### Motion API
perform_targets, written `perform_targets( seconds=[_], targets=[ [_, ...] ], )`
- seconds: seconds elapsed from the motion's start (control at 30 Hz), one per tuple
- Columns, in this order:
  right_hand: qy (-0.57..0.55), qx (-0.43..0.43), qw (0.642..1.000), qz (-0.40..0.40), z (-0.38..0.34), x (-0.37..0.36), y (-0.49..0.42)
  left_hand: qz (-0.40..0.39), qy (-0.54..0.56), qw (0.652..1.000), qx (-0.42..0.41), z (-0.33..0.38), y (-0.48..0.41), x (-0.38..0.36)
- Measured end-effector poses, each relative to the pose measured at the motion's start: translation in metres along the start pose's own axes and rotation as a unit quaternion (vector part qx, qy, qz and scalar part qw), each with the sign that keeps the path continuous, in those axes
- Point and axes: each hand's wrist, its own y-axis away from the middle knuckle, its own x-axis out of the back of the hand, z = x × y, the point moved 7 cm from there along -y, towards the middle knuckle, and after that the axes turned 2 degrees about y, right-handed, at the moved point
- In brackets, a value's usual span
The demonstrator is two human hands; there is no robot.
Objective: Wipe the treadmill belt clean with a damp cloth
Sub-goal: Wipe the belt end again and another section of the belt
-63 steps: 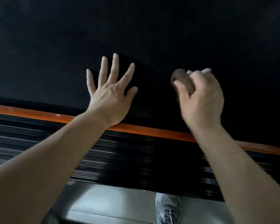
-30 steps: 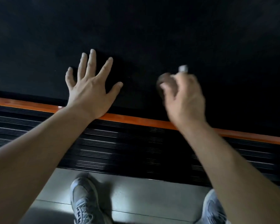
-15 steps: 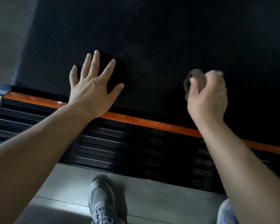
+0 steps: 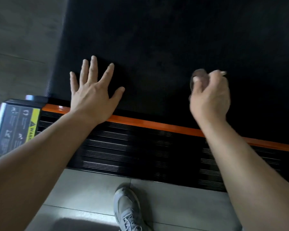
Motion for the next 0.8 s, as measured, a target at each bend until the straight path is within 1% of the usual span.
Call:
perform_targets(
  seconds=[0.03, 0.07, 0.13, 0.17, 0.2, 0.23, 0.3, 0.33, 0.37, 0.4, 0.47, 0.53, 0.57, 0.6, 0.67, 0.73, 0.8],
  targets=[
    [-0.004, 0.044, 0.999, -0.002, -0.021, -0.005, 0.015, 0.0, 0.004, 1.0, -0.005, -0.002, 0.0, 0.0],
    [-0.015, 0.105, 0.994, -0.022, -0.045, -0.014, 0.034, -0.002, 0.007, 1.0, -0.007, -0.003, 0.0, 0.0],
    [-0.042, 0.2, 0.973, -0.11, -0.081, -0.032, 0.074, -0.004, 0.008, 1.0, 0.0, -0.007, 0.0, 0.0],
    [-0.043, 0.222, 0.964, -0.142, -0.086, -0.037, 0.082, -0.004, 0.009, 1.0, 0.004, -0.008, 0.0, 0.0],
    [-0.046, 0.222, 0.964, -0.138, -0.083, -0.037, 0.076, -0.004, 0.012, 1.0, 0.007, -0.009, 0.0, 0.0],
    [-0.041, 0.201, 0.973, -0.108, -0.074, -0.033, 0.062, -0.005, 0.017, 1.0, 0.008, -0.01, 0.001, 0.0],
    [-0.017, 0.125, 0.991, -0.052, -0.049, -0.022, 0.031, -0.005, 0.022, 1.0, 0.008, -0.01, 0.001, 0.0],
    [-0.004, 0.083, 0.996, -0.034, -0.039, -0.018, 0.02, -0.004, 0.023, 1.0, 0.008, -0.01, 0.0, -0.001],
    [0.013, 0.062, 0.998, -0.023, -0.038, -0.018, 0.017, -0.004, 0.021, 1.0, 0.009, -0.009, 0.0, -0.002],
    [0.027, 0.074, 0.997, -0.017, -0.047, -0.02, 0.023, -0.004, 0.019, 1.0, 0.011, -0.01, 0.0, -0.003],
    [0.013, 0.17, 0.985, -0.035, -0.083, -0.031, 0.052, -0.005, 0.018, 1.0, 0.017, -0.009, -0.001, -0.003],
    [-0.038, 0.248, 0.964, -0.093, -0.11, -0.04, 0.085, -0.008, 0.019, 1.0, 0.02, -0.009, 0.0, -0.002],
    [-0.053, 0.268, 0.954, -0.121, -0.113, -0.043, 0.091, -0.01, 0.019, 1.0, 0.022, -0.01, 0.0, -0.002],
    [-0.061, 0.269, 0.952, -0.134, -0.112, -0.043, 0.085, -0.013, 0.019, 0.999, 0.023, -0.01, 0.0, -0.001],
    [-0.049, 0.236, 0.965, -0.103, -0.096, -0.042, 0.053, -0.02, 0.019, 0.999, 0.023, -0.009, 0.0, 0.0],
    [-0.023, 0.166, 0.984, -0.06, -0.077, -0.033, 0.012, -0.023, 0.012, 0.999, 0.026, -0.007, 0.001, 0.0],
    [-0.005, 0.09, 0.995, -0.04, -0.069, -0.03, -0.012, -0.018, -0.012, 0.999, 0.028, -0.011, 0.001, 0.003]
  ],
)
